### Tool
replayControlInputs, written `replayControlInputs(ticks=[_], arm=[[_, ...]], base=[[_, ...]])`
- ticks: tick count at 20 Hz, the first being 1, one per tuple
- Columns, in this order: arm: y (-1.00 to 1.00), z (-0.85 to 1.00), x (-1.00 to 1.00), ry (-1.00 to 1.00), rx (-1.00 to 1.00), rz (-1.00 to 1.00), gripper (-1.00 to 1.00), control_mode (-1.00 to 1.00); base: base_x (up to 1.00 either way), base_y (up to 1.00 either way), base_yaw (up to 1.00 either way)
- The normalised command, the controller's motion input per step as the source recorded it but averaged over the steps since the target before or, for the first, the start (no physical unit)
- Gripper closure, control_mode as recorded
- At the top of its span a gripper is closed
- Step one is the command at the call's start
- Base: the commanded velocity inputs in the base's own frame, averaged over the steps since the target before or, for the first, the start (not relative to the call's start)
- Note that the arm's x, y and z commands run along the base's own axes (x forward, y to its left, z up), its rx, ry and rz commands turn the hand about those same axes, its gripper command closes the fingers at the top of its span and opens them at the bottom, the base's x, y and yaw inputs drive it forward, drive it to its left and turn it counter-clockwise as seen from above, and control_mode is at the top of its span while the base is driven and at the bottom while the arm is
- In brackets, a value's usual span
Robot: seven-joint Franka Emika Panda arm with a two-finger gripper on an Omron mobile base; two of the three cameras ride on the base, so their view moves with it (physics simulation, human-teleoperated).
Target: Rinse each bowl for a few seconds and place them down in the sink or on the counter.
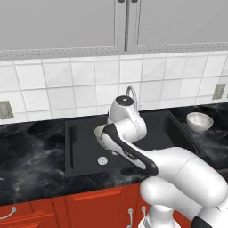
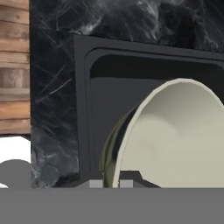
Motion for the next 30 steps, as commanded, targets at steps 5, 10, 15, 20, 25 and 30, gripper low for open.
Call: replayControlInputs(ticks=[5,10,15,20,25,30], arm=[[-0.39,-0.15,0.25,0.05,0.0,-0.07,1.0,-1.0],[-0.32,-0.17,0.26,0.0,-0.02,-0.09,1.0,-1.0],[-0.32,-0.19,0.31,0.01,-0.01,-0.07,1.0,-1.0],[-0.27,-0.11,0.4,0.01,-0.02,-0.06,1.0,-1.0],[-0.26,-0.04,0.43,0.01,-0.02,-0.05,1.0,-1.0],[-0.17,-0.01,0.43,0.0,-0.03,-0.04,1.0,-1.0]], base=[[0.0,0.0,0.0],[0.0,0.0,0.0],[0.0,0.0,0.0],[0.0,0.0,0.0],[0.0,0.0,0.0],[0.0,0.0,0.0]])
